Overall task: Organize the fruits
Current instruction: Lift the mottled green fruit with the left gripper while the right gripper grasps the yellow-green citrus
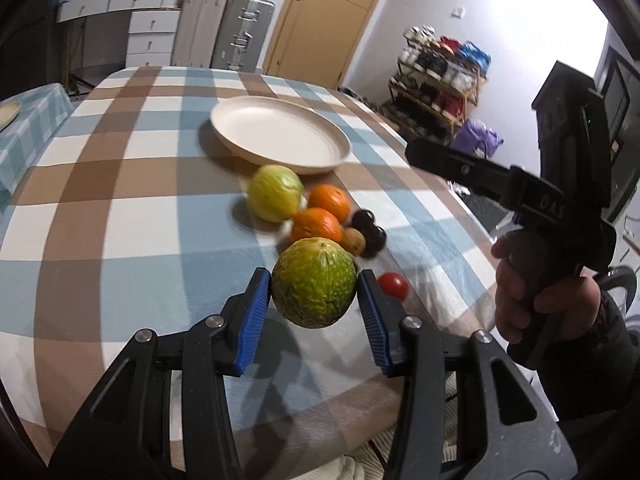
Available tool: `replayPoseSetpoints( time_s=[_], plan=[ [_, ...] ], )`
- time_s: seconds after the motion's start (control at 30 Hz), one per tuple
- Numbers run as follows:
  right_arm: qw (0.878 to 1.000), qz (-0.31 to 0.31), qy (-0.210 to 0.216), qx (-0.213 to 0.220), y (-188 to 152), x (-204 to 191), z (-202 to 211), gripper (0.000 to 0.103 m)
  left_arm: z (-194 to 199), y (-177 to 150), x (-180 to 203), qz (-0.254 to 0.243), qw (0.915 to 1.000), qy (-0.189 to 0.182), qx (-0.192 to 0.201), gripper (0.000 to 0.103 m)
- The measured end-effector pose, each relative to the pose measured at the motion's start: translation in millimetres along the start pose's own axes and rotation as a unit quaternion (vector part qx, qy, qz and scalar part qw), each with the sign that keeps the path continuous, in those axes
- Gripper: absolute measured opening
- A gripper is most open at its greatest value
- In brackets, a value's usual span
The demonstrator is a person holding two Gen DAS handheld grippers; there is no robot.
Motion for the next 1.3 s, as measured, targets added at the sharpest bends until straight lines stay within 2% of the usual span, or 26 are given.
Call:
replayPoseSetpoints(
  time_s=[0.2,0.3,0.43,0.6,0.67,0.9,1.0,1.07,1.1,1.13,1.3],
  plan=[
    [0.998,0.01,0.053,-0.038,6.9,-18.3,-26.3,0.103,12.9,8.1,-25.6,0.013,0.9994,0.017,0.028,0.042],
    [0.995,0.025,0.066,-0.066,7.7,-29.3,-42.9,0.103,13.5,10.2,-38.7,0.025,0.999,0.019,0.031,0.042],
    [0.991,0.041,0.079,-0.096,10.1,-42.6,-64.3,0.091,13.4,11.6,-54.8,0.036,0.9985,0.024,0.035,0.042],
    [0.986,0.086,0.063,-0.124,11.5,-60.7,-87.5,0.085,9.5,14.0,-73.3,0.05,0.9976,0.031,0.037,0.042],
    [0.984,0.105,0.045,-0.134,11.9,-67.3,-96.7,0.084,8.7,14.6,-78.7,0.054,0.9973,0.033,0.038,0.042],
    [0.972,0.156,0.011,-0.175,1.9,-79.0,-119.3,0.066,3.5,16.3,-91.4,0.06,0.9968,0.038,0.036,0.042],
    [0.968,0.176,-0.003,-0.18,-1.6,-82.5,-123.5,0.064,-0.4,17.5,-93.6,0.063,0.9967,0.037,0.034,0.042],
    [0.968,0.173,-0.006,-0.18,-0.7,-80.1,-124.8,0.061,-2.7,18.7,-94.7,0.064,0.9967,0.039,0.033,0.042],
    [0.969,0.173,-0.011,-0.176,0.3,-78.8,-124.8,0.049,-3.5,19.1,-94.9,0.063,0.9967,0.039,0.032,0.042],
    [0.97,0.169,-0.008,-0.175,1.5,-76.9,-125.1,0.047,-4.2,18.9,-94.6,0.062,0.9968,0.039,0.031,0.042],
    [0.971,0.158,0.003,-0.18,4.3,-73.2,-127.2,0.046,-11.2,21.4,-97.0,0.064,0.9967,0.043,0.025,0.042]
  ],
)
Point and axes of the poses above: each gripper's, at about its wrist camera, not at the fingertips, and z roughly against the way its jaws point, x to its right, y to its top, the point moved 2 cm from there along -z, roughly the way its jaws point, and after that the axes turned 1 degree about -y, right-handed, at the moved point
